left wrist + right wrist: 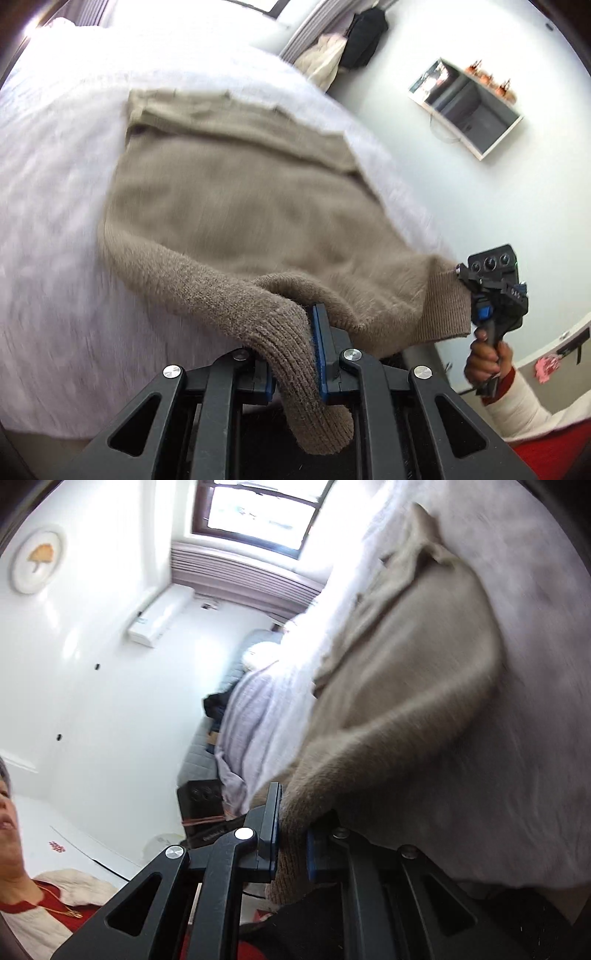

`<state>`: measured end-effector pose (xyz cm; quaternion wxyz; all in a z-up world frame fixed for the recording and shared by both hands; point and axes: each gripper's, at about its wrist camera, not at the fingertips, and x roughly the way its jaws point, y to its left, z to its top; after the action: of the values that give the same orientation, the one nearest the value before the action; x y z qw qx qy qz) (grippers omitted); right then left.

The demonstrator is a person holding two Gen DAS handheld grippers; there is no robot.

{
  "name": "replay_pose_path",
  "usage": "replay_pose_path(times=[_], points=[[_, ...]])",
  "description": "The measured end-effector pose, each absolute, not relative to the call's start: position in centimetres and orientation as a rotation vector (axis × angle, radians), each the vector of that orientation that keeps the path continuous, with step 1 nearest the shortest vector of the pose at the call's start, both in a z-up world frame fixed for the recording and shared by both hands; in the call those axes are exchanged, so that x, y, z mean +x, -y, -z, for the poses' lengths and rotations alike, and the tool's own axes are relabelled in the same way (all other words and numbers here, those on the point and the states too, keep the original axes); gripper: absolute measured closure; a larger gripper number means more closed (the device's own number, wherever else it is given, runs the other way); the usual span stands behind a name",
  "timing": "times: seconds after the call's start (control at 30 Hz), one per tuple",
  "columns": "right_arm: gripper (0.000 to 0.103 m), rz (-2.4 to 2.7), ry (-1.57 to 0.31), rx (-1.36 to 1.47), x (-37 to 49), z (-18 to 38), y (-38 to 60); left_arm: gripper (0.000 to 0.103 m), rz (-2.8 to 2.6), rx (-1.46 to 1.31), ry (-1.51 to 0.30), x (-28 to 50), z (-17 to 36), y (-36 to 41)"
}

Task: Fold small clothes
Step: 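Lift the hem with the left gripper and fold it toward the collar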

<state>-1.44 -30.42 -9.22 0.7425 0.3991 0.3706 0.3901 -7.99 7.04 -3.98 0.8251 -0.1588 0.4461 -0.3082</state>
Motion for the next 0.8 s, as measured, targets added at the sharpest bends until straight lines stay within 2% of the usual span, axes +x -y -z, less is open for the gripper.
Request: replay_pose_path(times=[0.33, 0.53, 0.67, 0.8], points=[[0.091, -0.898, -0.730, 0.694, 6.4, 1.6, 28.9, 0.085, 0.581, -0.305, -0.811, 0.6, -1.8, -7.4], [0.091, -0.868, -0.717, 0.645, 14.4, -1.7, 31.2, 0.085, 0.528, -0.284, -0.773, 8.7, -3.0, -6.8], [0.091, -0.809, -0.749, 0.689, 20.9, -1.5, 32.2, 0.085, 0.486, -0.244, -0.766, 14.5, -2.3, -5.8], [0.091, -0.712, -0.836, 0.774, 27.1, 2.5, 33.4, 0.085, 0.432, -0.253, -0.830, 20.4, 1.0, -5.3]])
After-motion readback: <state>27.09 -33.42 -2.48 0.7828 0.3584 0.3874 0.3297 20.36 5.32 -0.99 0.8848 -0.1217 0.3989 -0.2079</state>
